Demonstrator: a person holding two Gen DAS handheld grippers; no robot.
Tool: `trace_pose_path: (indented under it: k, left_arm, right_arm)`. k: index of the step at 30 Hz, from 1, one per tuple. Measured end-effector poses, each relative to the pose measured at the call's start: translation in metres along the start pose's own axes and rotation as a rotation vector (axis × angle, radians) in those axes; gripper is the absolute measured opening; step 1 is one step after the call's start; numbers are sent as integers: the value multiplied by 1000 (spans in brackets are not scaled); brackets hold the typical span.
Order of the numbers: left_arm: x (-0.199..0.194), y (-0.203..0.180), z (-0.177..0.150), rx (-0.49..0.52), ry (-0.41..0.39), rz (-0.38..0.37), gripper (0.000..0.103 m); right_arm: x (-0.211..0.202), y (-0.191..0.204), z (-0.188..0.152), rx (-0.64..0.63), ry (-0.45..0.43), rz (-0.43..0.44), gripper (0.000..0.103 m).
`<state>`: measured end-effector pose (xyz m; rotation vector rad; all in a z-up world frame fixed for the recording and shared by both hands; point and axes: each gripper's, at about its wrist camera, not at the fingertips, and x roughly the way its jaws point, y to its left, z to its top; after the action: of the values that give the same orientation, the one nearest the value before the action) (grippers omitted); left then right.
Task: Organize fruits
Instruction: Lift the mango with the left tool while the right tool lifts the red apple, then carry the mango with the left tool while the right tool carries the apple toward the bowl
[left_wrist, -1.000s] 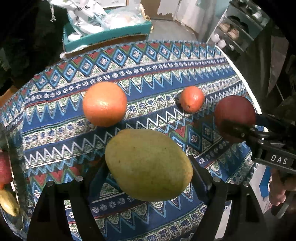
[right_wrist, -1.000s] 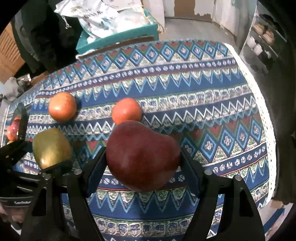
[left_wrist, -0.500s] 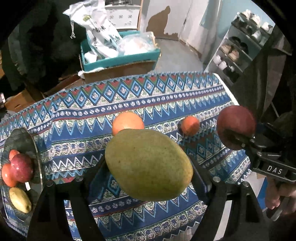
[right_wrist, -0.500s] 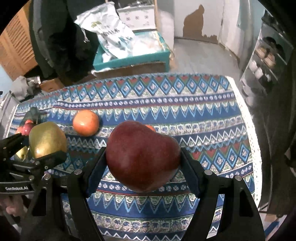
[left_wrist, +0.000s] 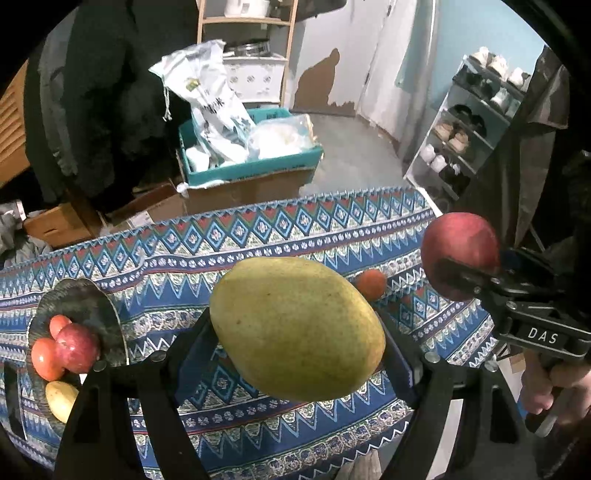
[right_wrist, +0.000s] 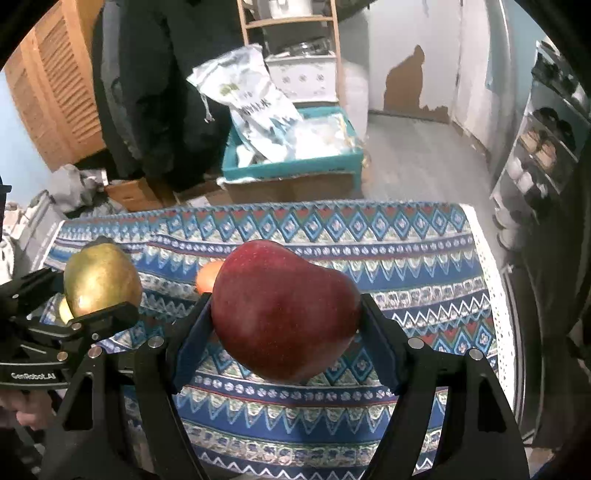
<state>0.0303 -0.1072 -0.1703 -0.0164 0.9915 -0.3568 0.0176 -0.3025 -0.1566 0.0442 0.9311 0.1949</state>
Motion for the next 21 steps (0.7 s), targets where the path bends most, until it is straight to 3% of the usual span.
trace_pose_path:
  k: [21]
  left_arm:
    - [-47,29,0,-36,-83,40,83]
  right_arm:
    - [-22,36,21,-32,-71,84,76]
